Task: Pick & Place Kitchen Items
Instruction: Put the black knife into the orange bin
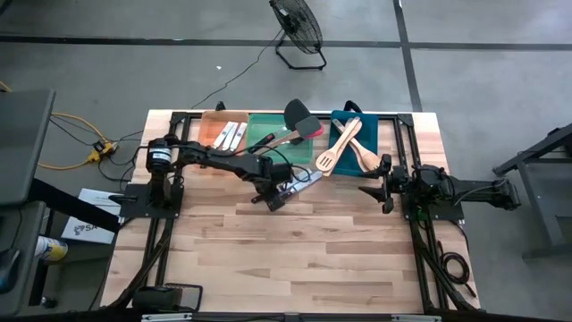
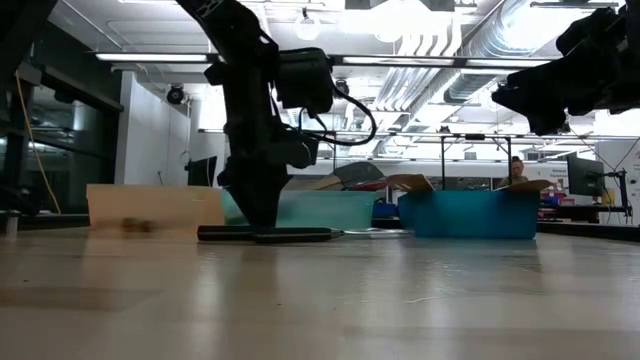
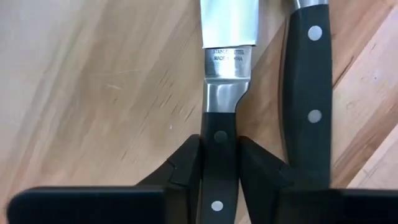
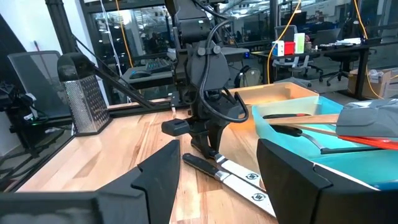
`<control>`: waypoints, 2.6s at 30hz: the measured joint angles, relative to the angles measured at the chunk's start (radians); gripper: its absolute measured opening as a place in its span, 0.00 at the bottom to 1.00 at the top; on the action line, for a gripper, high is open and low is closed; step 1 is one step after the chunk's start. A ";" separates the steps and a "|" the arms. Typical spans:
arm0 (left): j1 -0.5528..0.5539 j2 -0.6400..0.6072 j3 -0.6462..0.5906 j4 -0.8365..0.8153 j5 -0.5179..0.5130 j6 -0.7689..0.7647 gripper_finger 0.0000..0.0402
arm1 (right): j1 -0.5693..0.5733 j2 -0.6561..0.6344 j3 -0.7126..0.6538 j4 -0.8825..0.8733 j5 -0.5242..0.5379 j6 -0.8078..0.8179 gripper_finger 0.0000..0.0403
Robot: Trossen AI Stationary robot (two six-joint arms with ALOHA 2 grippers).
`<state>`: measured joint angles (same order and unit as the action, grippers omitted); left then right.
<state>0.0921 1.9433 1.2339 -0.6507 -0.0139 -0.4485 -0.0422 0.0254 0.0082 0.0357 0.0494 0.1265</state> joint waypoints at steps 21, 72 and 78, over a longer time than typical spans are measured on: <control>-0.035 -0.057 -0.008 -0.125 -0.112 0.041 0.19 | 0.000 0.000 0.000 -0.001 0.000 0.000 0.51; 0.304 -0.467 -0.219 -0.392 -0.498 -0.220 0.19 | 0.001 0.017 0.000 -0.001 0.000 0.000 0.51; 0.378 -0.464 -0.279 -0.274 -0.440 -0.180 0.19 | 0.000 0.017 0.000 -0.001 0.000 0.000 0.51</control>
<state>0.4698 1.4792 0.9553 -0.9250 -0.4542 -0.6287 -0.0418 0.0425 0.0082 0.0346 0.0493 0.1265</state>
